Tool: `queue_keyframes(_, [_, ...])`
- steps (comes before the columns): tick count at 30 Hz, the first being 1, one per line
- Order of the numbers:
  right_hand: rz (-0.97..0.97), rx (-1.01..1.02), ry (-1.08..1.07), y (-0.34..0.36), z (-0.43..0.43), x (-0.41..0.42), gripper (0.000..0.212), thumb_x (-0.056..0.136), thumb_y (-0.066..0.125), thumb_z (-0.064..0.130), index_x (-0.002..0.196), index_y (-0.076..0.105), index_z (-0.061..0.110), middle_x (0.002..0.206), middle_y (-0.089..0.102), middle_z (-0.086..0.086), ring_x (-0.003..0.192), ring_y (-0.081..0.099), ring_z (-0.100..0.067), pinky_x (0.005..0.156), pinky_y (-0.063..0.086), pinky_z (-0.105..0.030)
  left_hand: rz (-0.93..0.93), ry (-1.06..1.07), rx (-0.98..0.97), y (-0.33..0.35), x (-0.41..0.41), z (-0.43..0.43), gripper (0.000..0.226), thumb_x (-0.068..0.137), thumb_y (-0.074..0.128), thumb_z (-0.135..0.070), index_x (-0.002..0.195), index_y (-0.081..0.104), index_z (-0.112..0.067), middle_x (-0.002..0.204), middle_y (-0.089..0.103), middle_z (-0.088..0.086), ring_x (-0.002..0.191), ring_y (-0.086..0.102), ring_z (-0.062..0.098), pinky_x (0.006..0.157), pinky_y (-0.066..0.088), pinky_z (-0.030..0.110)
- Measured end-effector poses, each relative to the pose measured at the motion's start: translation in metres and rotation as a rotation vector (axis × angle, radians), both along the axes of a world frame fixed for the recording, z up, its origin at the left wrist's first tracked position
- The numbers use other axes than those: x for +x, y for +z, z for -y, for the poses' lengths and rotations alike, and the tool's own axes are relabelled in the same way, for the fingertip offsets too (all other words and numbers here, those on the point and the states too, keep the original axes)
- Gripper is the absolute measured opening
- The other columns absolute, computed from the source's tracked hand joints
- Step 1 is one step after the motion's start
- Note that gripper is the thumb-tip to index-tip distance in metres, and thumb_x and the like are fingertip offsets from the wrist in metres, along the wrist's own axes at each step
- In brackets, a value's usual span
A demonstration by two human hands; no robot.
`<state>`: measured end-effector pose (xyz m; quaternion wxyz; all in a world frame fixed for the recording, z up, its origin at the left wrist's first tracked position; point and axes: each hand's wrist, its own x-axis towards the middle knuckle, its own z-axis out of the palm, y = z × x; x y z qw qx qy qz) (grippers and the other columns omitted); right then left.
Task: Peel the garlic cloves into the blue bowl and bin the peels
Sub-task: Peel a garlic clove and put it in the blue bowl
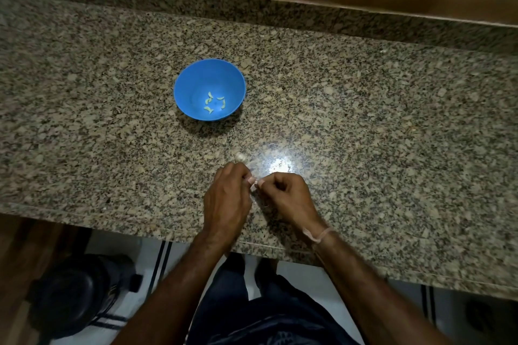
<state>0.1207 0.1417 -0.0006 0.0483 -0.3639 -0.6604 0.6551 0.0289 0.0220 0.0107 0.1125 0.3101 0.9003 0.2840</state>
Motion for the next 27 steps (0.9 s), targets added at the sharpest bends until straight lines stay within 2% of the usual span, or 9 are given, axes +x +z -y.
queue_keyframes(4, [-0.010, 0.140, 0.025, 0.004, -0.001, 0.000, 0.013, 0.094, 0.072, 0.014, 0.082, 0.077, 0.011, 0.077, 0.076, -0.001, 0.074, 0.072, -0.017, 0.068, 0.059, -0.028, -0.049, -0.005, -0.037, 0.003, -0.001, -0.002, 0.011, 0.101, 0.059, -0.016, 0.094, 0.053, -0.021, 0.092, 0.047, -0.011, 0.086, 0.043, 0.014, 0.061, 0.031, 0.032])
queue_keyframes(7, [-0.038, 0.354, 0.083, 0.005, -0.003, 0.001, 0.016, 0.091, 0.073, 0.017, 0.076, 0.073, 0.014, 0.069, 0.071, 0.002, 0.066, 0.067, -0.018, 0.062, 0.056, -0.035, -0.079, -0.049, -0.051, 0.003, 0.001, -0.002, 0.009, 0.102, 0.058, -0.018, 0.094, 0.054, -0.019, 0.092, 0.047, -0.009, 0.085, 0.039, 0.012, 0.064, 0.030, 0.031])
queue_keyframes(11, [-0.060, 0.752, 0.203, 0.004, -0.003, 0.000, 0.023, 0.093, 0.068, 0.021, 0.072, 0.061, 0.015, 0.068, 0.053, 0.006, 0.064, 0.049, -0.015, 0.057, 0.038, -0.032, 0.071, -0.033, -0.076, 0.000, 0.000, -0.001, 0.017, 0.106, 0.050, -0.028, 0.091, 0.053, -0.020, 0.089, 0.052, -0.006, 0.080, 0.048, 0.015, 0.065, 0.032, 0.033])
queue_keyframes(14, [-0.073, 0.485, 0.099, 0.004, -0.002, 0.003, 0.022, 0.093, 0.071, 0.018, 0.073, 0.065, 0.013, 0.067, 0.062, 0.001, 0.065, 0.059, -0.019, 0.060, 0.049, -0.036, 0.190, -0.028, 0.040, -0.001, -0.001, -0.001, 0.018, 0.106, 0.048, -0.024, 0.089, 0.049, -0.021, 0.088, 0.051, -0.005, 0.077, 0.050, 0.018, 0.062, 0.035, 0.035])
queue_keyframes(18, [-0.020, -0.125, -0.082, 0.008, -0.001, 0.005, 0.018, 0.095, 0.070, 0.013, 0.081, 0.073, 0.001, 0.077, 0.073, -0.013, 0.070, 0.067, -0.029, 0.075, 0.060, -0.044, -0.043, -0.149, 0.036, 0.002, 0.000, 0.001, 0.013, 0.106, 0.048, -0.018, 0.093, 0.047, -0.019, 0.093, 0.044, -0.006, 0.079, 0.041, 0.018, 0.058, 0.031, 0.035])
queue_keyframes(20, [-0.041, 0.045, -0.057, 0.008, 0.003, 0.006, 0.021, 0.095, 0.069, 0.016, 0.078, 0.070, 0.005, 0.072, 0.069, -0.005, 0.067, 0.063, -0.016, 0.069, 0.055, -0.035, 0.008, -0.153, -0.032, 0.000, 0.000, 0.001, 0.016, 0.107, 0.048, -0.020, 0.091, 0.047, -0.018, 0.090, 0.046, -0.004, 0.077, 0.042, 0.017, 0.059, 0.027, 0.034])
queue_keyframes(23, [-0.060, 0.606, 0.105, 0.002, 0.006, 0.009, 0.023, 0.091, 0.059, 0.029, 0.073, 0.061, 0.016, 0.068, 0.056, 0.005, 0.064, 0.051, -0.013, 0.059, 0.039, -0.027, 0.523, -0.022, -0.009, -0.001, -0.003, -0.005, 0.024, 0.106, 0.044, -0.018, 0.084, 0.053, -0.014, 0.077, 0.053, 0.003, 0.067, 0.047, 0.017, 0.055, 0.035, 0.030])
queue_keyframes(25, [-0.044, 0.644, 0.095, 0.001, 0.007, 0.006, 0.022, 0.090, 0.057, 0.031, 0.073, 0.059, 0.017, 0.068, 0.054, 0.005, 0.064, 0.050, -0.014, 0.058, 0.038, -0.027, 0.638, 0.060, 0.032, -0.002, -0.002, -0.005, 0.028, 0.107, 0.044, -0.018, 0.082, 0.054, -0.012, 0.070, 0.050, 0.005, 0.062, 0.044, 0.017, 0.052, 0.035, 0.027])
queue_keyframes(27, [-0.054, 0.532, 0.013, 0.001, 0.009, 0.002, 0.018, 0.090, 0.064, 0.022, 0.073, 0.063, 0.016, 0.066, 0.059, 0.004, 0.063, 0.053, -0.012, 0.057, 0.040, -0.025, 0.542, 0.071, 0.060, -0.001, -0.003, -0.002, 0.031, 0.107, 0.049, -0.024, 0.079, 0.053, -0.012, 0.068, 0.052, 0.005, 0.060, 0.043, 0.013, 0.052, 0.032, 0.023])
